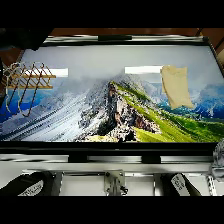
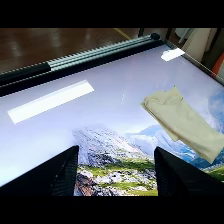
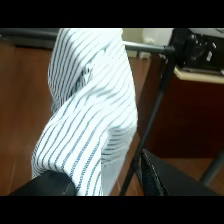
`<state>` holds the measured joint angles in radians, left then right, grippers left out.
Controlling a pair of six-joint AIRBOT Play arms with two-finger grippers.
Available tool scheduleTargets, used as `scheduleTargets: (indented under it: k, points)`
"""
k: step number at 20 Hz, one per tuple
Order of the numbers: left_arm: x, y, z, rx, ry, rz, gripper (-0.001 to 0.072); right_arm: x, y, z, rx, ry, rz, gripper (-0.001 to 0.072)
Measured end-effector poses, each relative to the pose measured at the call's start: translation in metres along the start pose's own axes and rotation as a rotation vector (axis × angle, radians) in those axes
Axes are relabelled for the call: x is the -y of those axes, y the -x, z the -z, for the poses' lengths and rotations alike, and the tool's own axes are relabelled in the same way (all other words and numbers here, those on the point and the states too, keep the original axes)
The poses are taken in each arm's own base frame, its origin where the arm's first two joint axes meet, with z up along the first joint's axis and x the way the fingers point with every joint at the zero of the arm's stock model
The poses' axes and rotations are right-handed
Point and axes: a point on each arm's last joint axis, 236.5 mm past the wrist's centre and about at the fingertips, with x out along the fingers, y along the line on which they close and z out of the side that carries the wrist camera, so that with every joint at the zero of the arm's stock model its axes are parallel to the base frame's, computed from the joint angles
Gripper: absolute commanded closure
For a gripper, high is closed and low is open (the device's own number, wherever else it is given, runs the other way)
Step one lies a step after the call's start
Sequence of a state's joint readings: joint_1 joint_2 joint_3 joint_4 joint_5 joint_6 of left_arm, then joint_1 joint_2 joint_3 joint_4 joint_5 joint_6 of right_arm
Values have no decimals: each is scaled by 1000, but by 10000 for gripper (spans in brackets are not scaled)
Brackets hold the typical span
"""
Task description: Fold the shirts.
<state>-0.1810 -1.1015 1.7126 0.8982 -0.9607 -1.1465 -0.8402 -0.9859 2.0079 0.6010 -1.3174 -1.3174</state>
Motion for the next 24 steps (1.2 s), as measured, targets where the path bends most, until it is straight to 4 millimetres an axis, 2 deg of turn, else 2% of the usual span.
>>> scheduleTargets:
  k: [4, 9, 12, 14, 16, 18, 19, 22, 24]
  points:
    - [-2, -3, 2, -6, 3, -1, 165, 2, 11, 39, -165, 47, -41, 260]
    - [-9, -15, 11, -29, 17, -2, 165, -17, 45, 91, -383, 78, -217, 254]
    - [-14, -23, 18, -47, 28, -2, 164, -27, 74, 104, -429, 75, -358, 254]
    - [-17, -28, 22, -57, 35, -2, 165, -25, 89, 105, -426, 71, -415, 254]
    - [-19, -31, 25, -64, 39, -2, 164, -31, 104, 106, -424, 72, -492, 257]
    - [-20, -33, 27, -70, 42, -2, 164, -53, 119, 109, -437, 80, -610, 280]
    - [-21, -34, 28, -72, 44, -2, 165, -71, 129, 113, -457, 93, -691, 280]
    - [-25, -41, 35, -89, 53, -1, 165, -134, 159, 134, -576, 132, -943, 280]
    - [-28, -49, 49, -133, 62, 4, 165, -177, 178, 155, -697, 161, -1100, 280]
